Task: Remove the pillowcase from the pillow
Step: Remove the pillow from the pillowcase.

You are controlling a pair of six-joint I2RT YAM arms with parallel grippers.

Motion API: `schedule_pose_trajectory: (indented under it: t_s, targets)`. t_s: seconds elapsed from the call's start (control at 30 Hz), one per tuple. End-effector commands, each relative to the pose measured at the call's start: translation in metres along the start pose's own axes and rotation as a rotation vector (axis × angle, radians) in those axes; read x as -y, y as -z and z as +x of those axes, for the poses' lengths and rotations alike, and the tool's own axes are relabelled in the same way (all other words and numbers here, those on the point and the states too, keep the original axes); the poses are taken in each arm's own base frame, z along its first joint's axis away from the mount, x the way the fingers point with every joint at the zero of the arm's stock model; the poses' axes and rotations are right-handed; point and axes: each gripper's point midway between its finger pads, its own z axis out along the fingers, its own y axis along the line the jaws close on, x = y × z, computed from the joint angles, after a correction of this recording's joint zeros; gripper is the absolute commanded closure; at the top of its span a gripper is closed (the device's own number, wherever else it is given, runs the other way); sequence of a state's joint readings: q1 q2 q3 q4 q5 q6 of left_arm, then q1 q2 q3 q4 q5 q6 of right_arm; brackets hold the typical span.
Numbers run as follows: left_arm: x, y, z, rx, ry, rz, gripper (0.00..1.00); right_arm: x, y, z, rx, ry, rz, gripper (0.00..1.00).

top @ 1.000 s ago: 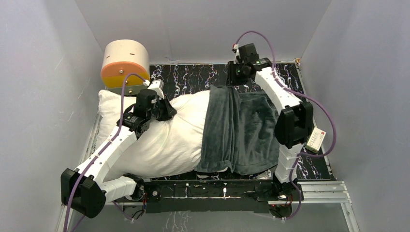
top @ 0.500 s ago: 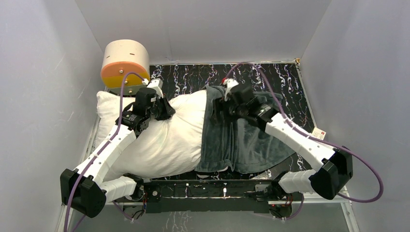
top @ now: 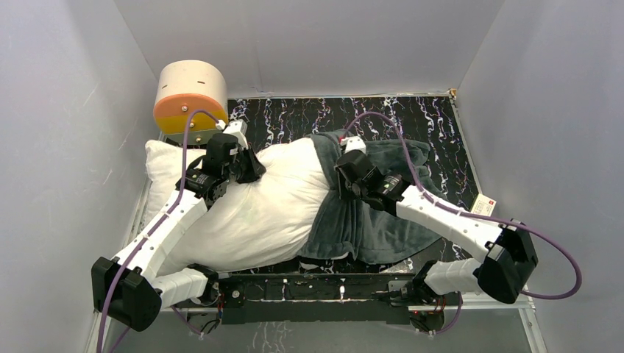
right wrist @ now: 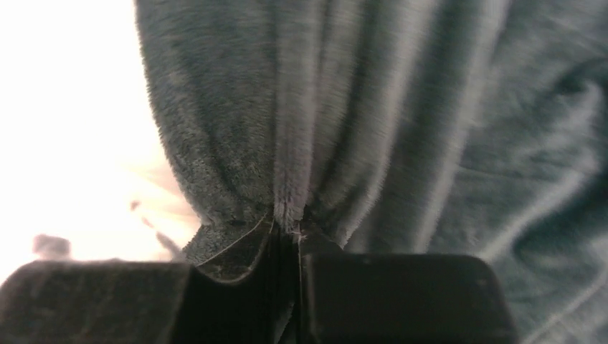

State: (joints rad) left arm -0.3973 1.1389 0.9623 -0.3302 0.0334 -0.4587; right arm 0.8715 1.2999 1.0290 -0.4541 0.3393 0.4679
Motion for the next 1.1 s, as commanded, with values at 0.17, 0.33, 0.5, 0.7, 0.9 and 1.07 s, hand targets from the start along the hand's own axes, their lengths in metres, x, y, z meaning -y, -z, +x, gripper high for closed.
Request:
schedule_pose_trajectory:
  t_s: [0.17, 0.33, 0.5, 0.7, 0.9, 1.07]
  targets:
    - [-0.066, 0.023, 0.020, -0.078, -0.024, -0.324, 1.00, 0.145, 0.023, -0.004, 0.008, -0.198, 0.308, 0.91]
    - [-0.043, 0.017, 0.020, -0.099, -0.026, -0.195, 1.00, 0.083, 0.024, -0.006, -0.053, -0.170, -0.068, 0.72]
    - [-0.037, 0.018, 0.013, -0.083, -0.022, -0.176, 1.00, 0.037, 0.062, -0.023, -0.003, -0.166, -0.331, 0.37]
    - [-0.038, 0.013, 0.004, -0.083, -0.012, -0.210, 1.00, -0.006, 0.088, 0.013, -0.117, -0.156, -0.419, 0.24]
    - [-0.036, 0.000, -0.004, -0.097, 0.001, -0.226, 1.00, -0.022, 0.076, 0.084, -0.242, -0.101, -0.243, 0.24]
    - [-0.039, -0.006, -0.008, -0.112, -0.020, -0.248, 1.00, 0.050, 0.058, 0.109, -0.204, -0.099, 0.261, 0.49]
